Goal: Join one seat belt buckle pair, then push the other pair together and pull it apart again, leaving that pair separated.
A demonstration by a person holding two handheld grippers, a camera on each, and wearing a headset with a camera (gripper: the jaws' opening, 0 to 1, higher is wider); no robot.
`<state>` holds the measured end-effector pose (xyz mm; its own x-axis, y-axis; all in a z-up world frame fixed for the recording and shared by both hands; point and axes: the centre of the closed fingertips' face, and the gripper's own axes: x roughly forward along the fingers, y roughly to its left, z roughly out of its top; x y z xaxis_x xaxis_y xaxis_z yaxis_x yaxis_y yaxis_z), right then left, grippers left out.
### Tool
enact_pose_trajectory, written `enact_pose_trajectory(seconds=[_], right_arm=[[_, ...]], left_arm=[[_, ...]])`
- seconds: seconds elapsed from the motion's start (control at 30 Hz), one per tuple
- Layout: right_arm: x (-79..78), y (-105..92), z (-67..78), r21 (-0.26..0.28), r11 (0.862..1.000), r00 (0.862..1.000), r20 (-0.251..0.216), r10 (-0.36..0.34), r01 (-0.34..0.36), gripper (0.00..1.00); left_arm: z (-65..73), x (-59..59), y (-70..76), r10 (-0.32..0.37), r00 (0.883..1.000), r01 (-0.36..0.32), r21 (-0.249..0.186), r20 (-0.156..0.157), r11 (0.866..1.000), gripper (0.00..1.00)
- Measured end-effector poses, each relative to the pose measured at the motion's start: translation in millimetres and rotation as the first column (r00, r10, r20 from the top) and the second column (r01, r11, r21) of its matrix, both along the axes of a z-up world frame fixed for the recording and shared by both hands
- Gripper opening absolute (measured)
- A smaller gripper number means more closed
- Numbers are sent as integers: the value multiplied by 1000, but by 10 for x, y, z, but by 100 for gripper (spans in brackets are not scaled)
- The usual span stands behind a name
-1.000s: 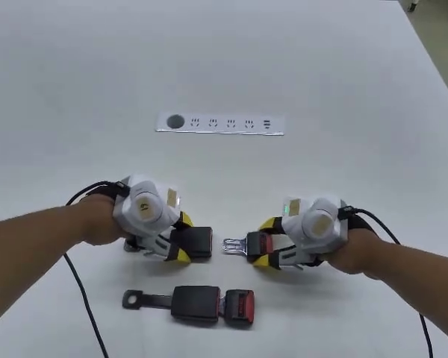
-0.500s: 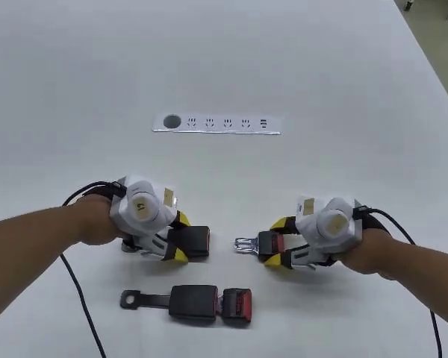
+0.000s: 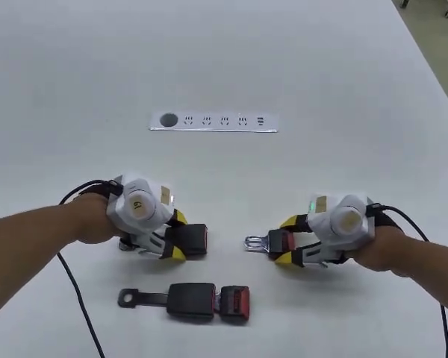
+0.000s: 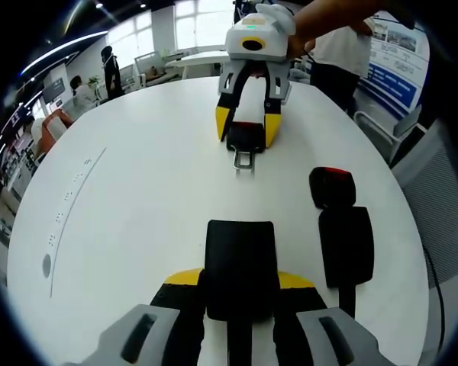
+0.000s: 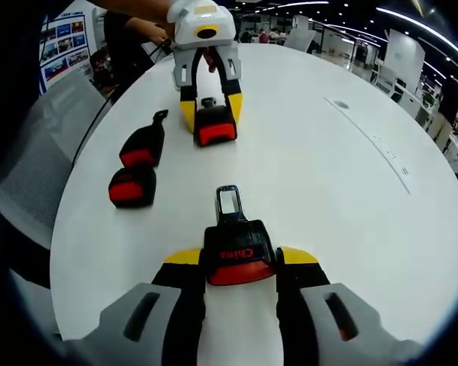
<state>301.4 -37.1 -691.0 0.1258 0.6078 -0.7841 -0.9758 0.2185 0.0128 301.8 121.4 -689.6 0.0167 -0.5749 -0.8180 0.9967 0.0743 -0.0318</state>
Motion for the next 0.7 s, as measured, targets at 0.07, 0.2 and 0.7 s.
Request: enact_pose_trajectory(seconds=[0.07, 0.2, 0.7], right_arm=[[-9, -28, -4, 1, 1000, 1000, 0, -3, 3, 34], [-33, -45, 7, 4, 1000, 1000, 2, -16, 16, 34], [-84, -143, -22, 23, 999, 999, 6, -34, 33, 34]], left_arm=[[4, -2, -2, 0, 1000, 0, 1, 0, 1000, 35], [20, -19, -20, 1, 1000, -1, 3, 0, 1000, 35], [26, -17, -19, 5, 1000, -5, 16, -2, 1000, 35]])
